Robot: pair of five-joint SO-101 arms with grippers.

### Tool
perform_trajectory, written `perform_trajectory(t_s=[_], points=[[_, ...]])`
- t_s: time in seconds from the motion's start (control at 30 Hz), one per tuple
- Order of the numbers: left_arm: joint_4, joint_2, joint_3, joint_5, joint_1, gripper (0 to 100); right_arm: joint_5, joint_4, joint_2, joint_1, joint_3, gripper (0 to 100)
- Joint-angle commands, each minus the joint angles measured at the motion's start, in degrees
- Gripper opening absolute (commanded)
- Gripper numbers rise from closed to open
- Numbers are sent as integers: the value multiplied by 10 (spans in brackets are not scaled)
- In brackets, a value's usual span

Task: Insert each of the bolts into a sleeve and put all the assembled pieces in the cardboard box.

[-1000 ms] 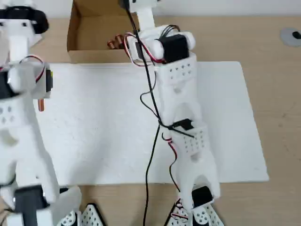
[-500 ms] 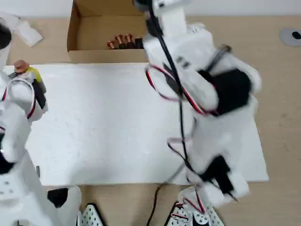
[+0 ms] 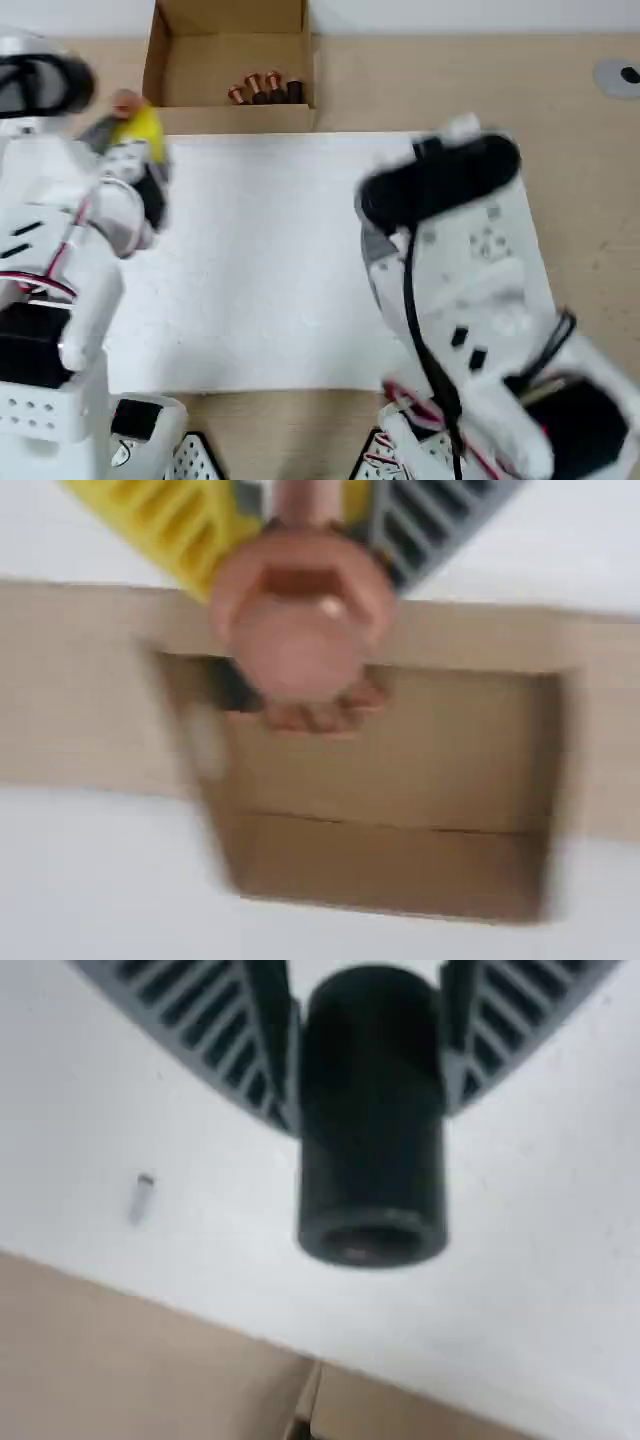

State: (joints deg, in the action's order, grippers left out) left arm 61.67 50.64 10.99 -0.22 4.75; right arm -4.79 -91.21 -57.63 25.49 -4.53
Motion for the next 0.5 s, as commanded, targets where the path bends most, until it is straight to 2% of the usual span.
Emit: perform_trajectory(t_s=[0.0, 0.3, 0.47], points=[[-17, 9, -3, 2, 61, 9, 5, 125, -136, 7, -170, 9], [-16, 10, -60, 4, 140, 9, 4, 416, -348, 8, -473, 9], [-14, 12, -97, 3, 203, 9, 4, 454, -389, 39, -549, 9]])
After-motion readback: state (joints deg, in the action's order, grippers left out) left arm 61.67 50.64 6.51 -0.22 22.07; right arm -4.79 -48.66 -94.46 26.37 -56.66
